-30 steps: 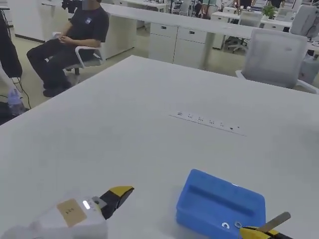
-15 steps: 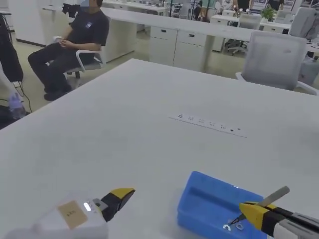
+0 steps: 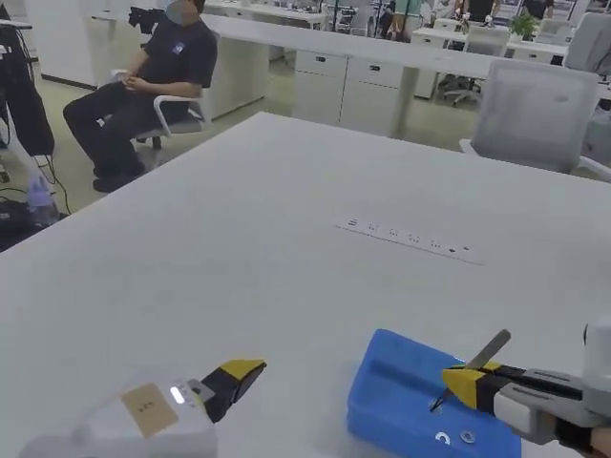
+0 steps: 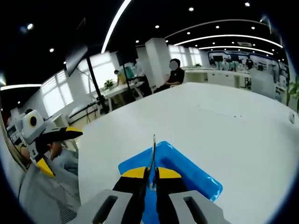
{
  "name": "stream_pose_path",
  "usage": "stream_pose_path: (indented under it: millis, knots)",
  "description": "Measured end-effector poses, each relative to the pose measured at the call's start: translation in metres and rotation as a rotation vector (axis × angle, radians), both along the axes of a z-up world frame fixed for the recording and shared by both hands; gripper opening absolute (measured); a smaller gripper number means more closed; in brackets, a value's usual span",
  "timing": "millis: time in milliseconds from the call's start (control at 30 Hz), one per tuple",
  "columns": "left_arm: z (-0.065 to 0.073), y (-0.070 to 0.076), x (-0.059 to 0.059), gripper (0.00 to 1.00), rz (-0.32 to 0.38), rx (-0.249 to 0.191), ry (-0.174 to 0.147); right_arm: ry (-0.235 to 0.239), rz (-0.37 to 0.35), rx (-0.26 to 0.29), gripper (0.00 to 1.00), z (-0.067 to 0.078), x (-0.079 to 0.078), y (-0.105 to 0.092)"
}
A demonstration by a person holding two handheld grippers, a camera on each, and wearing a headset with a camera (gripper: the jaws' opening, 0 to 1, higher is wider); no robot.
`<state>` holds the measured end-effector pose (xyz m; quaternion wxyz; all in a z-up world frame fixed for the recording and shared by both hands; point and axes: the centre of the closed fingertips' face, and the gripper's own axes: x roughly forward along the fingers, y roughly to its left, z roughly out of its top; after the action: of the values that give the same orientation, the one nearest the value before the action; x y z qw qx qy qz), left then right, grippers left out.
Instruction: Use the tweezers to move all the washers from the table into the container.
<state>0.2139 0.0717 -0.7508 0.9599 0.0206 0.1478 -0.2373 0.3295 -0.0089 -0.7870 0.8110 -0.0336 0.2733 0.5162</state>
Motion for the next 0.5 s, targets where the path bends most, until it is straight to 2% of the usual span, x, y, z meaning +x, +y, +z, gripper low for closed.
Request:
stream_pose_path:
  millis: [200,500]
  knots:
    - [-0.001,-0.001,0.000,0.79,-0.003,0.004,0.002,0.006,0.039,-0.070,0.03,-0.020,0.007,0.001]
    - [-0.002,-0.001,0.000,0.79,-0.003,0.008,0.005,0.016,0.052,-0.103,0.03,-0.034,0.013,0.000]
